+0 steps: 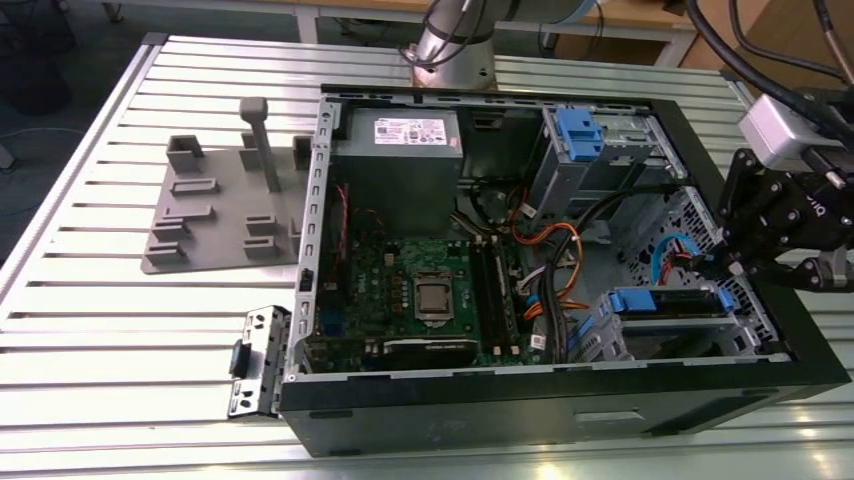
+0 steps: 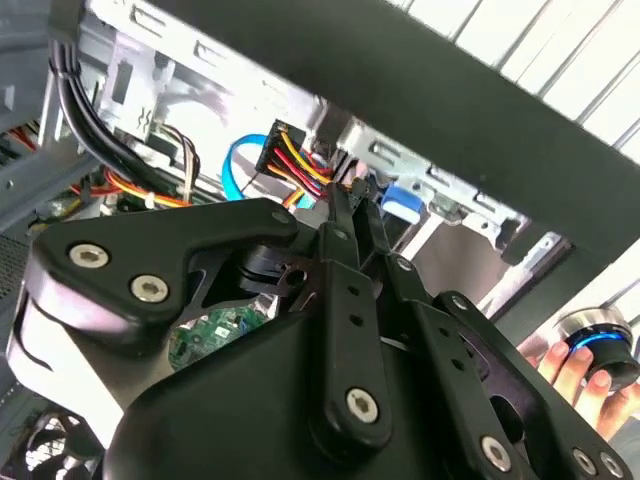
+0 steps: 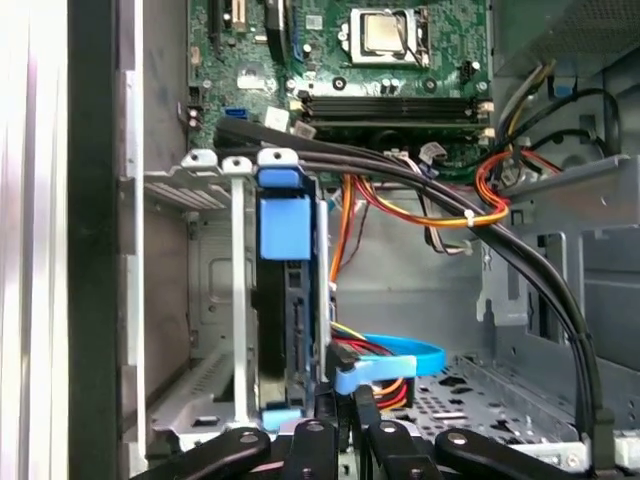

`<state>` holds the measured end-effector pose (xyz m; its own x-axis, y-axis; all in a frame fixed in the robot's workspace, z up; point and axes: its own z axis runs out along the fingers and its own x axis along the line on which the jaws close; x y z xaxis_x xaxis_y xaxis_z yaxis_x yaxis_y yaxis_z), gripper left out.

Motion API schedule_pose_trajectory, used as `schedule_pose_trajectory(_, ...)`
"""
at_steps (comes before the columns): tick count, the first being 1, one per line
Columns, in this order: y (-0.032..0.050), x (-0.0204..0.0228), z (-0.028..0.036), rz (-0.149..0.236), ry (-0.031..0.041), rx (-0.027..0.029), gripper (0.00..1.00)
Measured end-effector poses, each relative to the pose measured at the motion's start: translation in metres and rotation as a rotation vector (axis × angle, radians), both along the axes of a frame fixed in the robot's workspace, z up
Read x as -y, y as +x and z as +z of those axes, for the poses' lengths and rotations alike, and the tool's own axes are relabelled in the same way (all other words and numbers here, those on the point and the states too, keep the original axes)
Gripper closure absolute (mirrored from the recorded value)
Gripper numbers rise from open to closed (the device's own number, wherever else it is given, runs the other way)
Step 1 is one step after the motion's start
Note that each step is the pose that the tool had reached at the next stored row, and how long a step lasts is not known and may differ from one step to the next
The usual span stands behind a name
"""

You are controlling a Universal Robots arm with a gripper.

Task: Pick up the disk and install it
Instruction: 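Insert the first disk wire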

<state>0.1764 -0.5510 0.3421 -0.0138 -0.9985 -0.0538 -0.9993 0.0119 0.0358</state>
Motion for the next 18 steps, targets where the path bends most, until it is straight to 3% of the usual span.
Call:
schedule_pose_trajectory(8, -0.0089, 0.0125, -0.0015, 0.01, 0.0009, 0.0, 0.82)
schedule_pose_trajectory(18, -0.0126, 0.0128, -0.0068, 0.014, 0.0093, 0.0001, 0.82)
